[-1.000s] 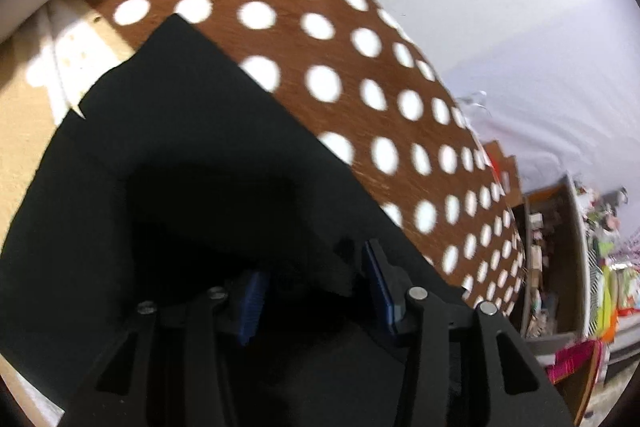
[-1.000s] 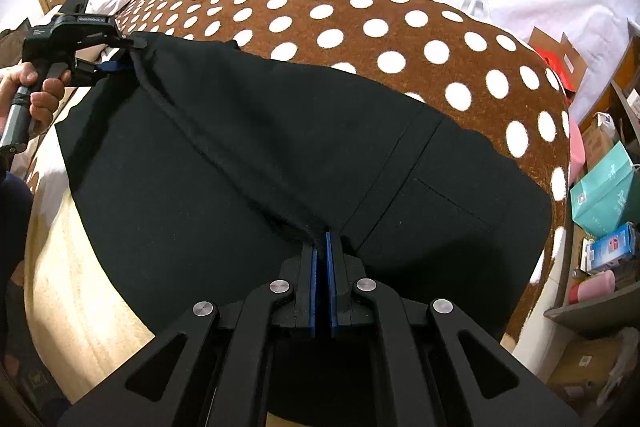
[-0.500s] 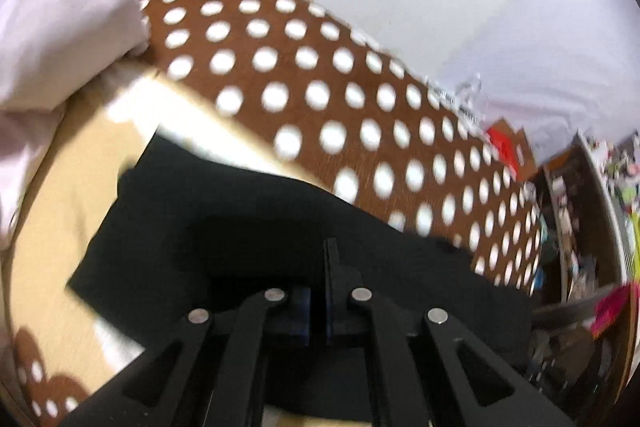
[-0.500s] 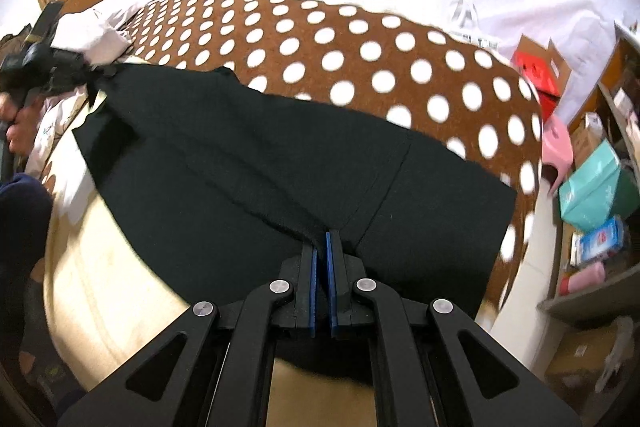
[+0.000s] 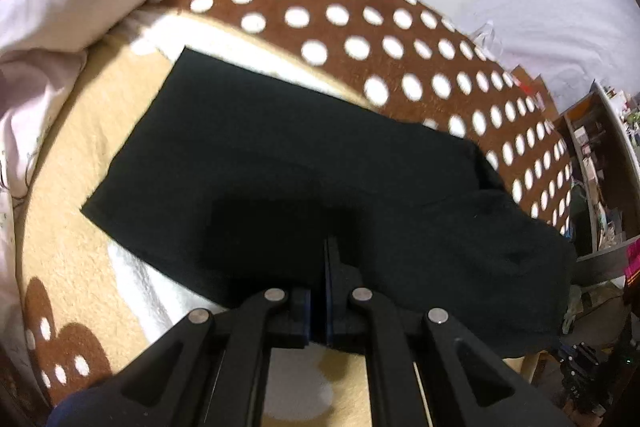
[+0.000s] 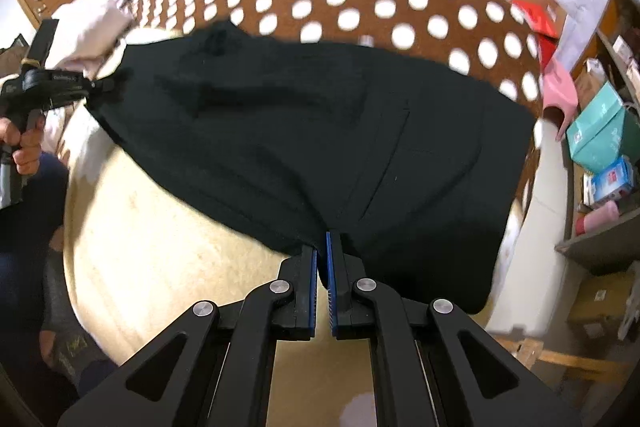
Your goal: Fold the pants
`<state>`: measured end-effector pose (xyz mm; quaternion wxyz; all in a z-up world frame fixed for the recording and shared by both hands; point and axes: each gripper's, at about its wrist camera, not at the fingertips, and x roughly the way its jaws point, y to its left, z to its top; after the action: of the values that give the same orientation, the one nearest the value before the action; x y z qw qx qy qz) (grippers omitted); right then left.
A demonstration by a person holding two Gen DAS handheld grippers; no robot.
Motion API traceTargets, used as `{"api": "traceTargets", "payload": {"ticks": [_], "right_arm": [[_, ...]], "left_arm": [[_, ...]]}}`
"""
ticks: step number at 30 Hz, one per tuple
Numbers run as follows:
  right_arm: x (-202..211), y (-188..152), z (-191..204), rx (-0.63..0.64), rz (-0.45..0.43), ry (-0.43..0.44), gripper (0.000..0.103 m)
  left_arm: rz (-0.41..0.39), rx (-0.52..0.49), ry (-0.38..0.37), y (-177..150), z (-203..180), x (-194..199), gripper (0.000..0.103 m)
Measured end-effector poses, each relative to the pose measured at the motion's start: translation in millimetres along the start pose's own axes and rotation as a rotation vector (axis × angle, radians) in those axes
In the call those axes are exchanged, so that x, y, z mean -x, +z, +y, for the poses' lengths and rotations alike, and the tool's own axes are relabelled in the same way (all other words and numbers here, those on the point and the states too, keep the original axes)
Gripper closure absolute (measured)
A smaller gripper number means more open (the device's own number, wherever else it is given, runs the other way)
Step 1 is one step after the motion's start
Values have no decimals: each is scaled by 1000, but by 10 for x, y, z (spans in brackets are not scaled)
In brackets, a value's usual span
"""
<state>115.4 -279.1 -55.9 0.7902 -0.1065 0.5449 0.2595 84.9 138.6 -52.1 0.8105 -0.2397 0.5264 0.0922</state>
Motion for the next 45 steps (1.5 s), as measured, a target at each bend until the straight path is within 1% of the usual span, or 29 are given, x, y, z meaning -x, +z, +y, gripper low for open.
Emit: {"api": "traceTargets", "payload": {"ticks": [2, 3, 6, 8, 12, 14, 17, 20, 23, 26, 29, 30, 32, 34, 37, 38, 40, 42, 44, 45], "right_arm": [[-76, -31, -14, -23, 47, 13, 99], [-112, -34, -35, -44, 81, 25, 99], [-134, -33, -52, -61, 119, 52, 99], [-152, -20, -96, -91, 135, 73, 94], [27, -19, -177, -163, 87, 71, 78], [104, -36, -219, -183, 76, 59, 76], [237, -37, -279, -221, 34, 63, 76], [296, 31, -260, -251, -9, 76, 74], [280, 178, -131, -230, -40, 104, 63], [167, 430, 63, -190, -50, 140, 62], [31, 768, 339, -115, -67, 180, 62], [-24, 923, 475, -67, -73, 197, 62], [-110, 1131, 685, 21, -83, 218, 62], [-244, 1390, 929, 142, -97, 235, 62], [-503, 1699, 1224, 314, -79, 235, 62], [-616, 1795, 1329, 387, -67, 226, 62], [-789, 1874, 1438, 480, -35, 224, 62], [-988, 1941, 1545, 569, 22, 240, 62], [-1187, 1944, 1622, 654, 93, 247, 62], [-1273, 1931, 1651, 695, 126, 247, 62]], "left_arm": [[51, 4, 22, -43, 7, -149, 97], [62, -2, 33, -69, 11, -179, 97], [69, -6, 34, -84, 6, -196, 97], [74, -4, 23, -78, 17, -193, 97], [57, 27, -6, -86, 137, -53, 92], [47, 49, 7, -102, 248, 62, 92], [60, 99, 8, -157, 380, 170, 92], [32, 127, 1, -191, 451, 300, 92], [3, 159, -12, -148, 507, 410, 92], [-21, 188, 18, -97, 619, 488, 92], [-17, 229, 93, -94, 797, 533, 92], [-26, 243, 100, -90, 846, 554, 92], [-55, 267, 87, -61, 936, 618, 92], [-80, 269, 84, 1, 962, 635, 92], [-108, 266, 67, 87, 1005, 608, 92], [-116, 263, 56, 115, 1017, 580, 92], [-117, 254, 34, 132, 1003, 528, 92], [-108, 230, 14, 113, 951, 449, 92], [-79, 200, 15, 60, 888, 335, 92], [-48, 193, 15, 41, 868, 268, 92]]}}
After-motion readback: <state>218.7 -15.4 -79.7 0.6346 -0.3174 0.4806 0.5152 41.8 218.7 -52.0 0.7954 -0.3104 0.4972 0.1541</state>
